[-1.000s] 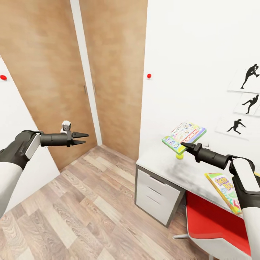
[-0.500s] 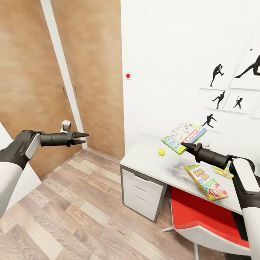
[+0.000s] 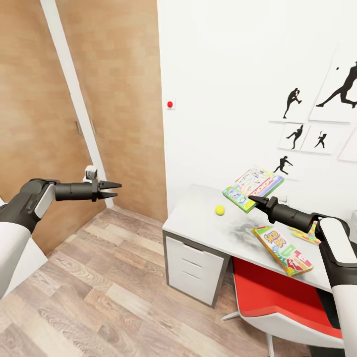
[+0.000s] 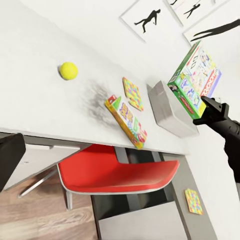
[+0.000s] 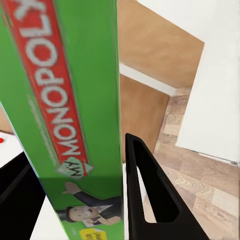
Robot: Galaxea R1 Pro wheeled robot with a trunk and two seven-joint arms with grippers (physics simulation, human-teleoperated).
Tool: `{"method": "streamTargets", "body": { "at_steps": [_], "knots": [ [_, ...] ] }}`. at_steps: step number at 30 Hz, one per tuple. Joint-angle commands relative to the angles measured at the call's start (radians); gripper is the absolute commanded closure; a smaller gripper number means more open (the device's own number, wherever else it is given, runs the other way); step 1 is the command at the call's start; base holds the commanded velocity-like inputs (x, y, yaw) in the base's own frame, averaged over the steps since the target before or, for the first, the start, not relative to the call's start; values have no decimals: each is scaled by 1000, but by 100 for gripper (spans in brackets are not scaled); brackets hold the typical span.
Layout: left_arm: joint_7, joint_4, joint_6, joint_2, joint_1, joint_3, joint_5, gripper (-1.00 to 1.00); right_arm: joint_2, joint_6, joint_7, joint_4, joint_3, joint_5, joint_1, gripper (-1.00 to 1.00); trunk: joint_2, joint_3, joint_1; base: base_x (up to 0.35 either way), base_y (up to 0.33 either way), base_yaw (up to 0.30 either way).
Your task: Put all the toys in the child's room - the three board games (two on the bed and one on the table), the two jigsaw puzzles on the table, and the tennis ball on the table - inside the toy box on the table in the child's room.
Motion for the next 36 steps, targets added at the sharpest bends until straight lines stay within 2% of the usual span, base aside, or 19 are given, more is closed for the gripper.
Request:
{"method": "streamTargets", "body": {
  "at_steps": [1,36],
  "knots": [
    [-3,0,6,2,-1,-4,3,-100,0,5,10,0,-1,8,-2,100,-2,-2,1,101,34,-223],
    [-2,-2,4,9,-1,-4,4,-100,0,5,10,6,-1,10,-2,100,-2,-2,1,7,2,-278]
  ]
}}
